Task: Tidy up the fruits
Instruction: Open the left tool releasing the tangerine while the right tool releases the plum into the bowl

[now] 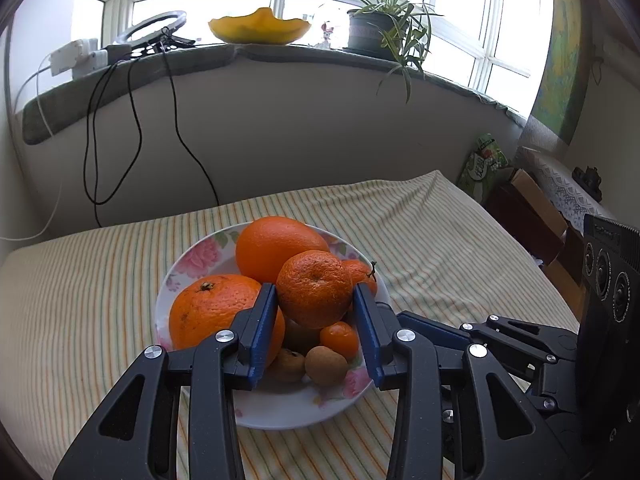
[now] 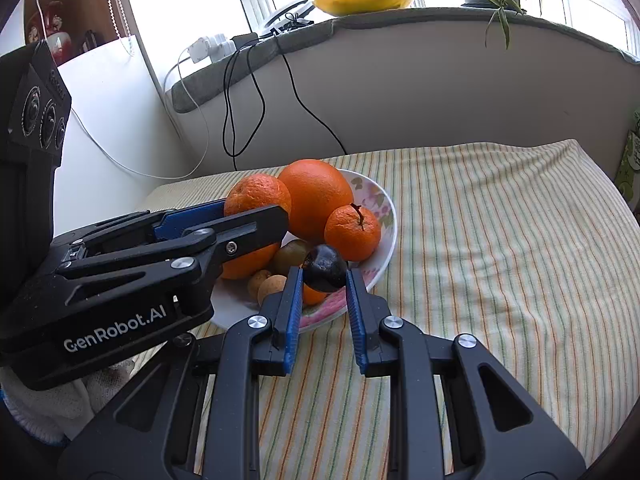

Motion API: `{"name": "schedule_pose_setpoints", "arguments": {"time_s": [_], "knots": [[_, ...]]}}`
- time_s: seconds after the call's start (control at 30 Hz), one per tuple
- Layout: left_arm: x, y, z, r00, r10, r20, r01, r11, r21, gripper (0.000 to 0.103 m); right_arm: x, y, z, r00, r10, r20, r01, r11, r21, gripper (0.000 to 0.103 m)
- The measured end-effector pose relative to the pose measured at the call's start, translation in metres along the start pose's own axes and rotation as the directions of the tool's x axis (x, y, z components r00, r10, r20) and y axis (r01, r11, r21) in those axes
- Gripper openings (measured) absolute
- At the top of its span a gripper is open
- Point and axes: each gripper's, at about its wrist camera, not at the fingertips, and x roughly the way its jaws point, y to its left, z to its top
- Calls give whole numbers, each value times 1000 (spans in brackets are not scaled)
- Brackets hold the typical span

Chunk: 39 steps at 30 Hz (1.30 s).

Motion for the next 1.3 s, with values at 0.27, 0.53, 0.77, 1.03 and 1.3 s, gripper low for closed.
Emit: {"name": "schedule_pose_setpoints", "arguments": {"time_s": [0.27, 0.53, 0.77, 1.03, 1.3], "knots": [[-2, 1, 1, 1000, -1, 8, 1, 1000, -2, 38, 2, 0, 0, 1000, 2, -3, -2, 1000, -4, 24], [-3, 1, 1, 1000, 0, 5, 0, 1000, -1, 38, 3, 6, 0, 1000, 3, -9, -3, 1000, -31, 28], [-12, 3, 3, 999, 1, 34, -1, 1000, -8, 50, -3, 7, -1, 1000, 11, 15, -10, 999, -48, 53], [-25, 3, 4, 999, 7, 54, -6, 1000, -11, 50, -11, 9, -1, 1000, 13, 24, -12, 999, -41, 54], [-41, 2, 0, 997, 18, 75, -17, 1000, -23, 56, -25, 14, -1, 999, 4, 36, -2, 998, -55, 60]]}}
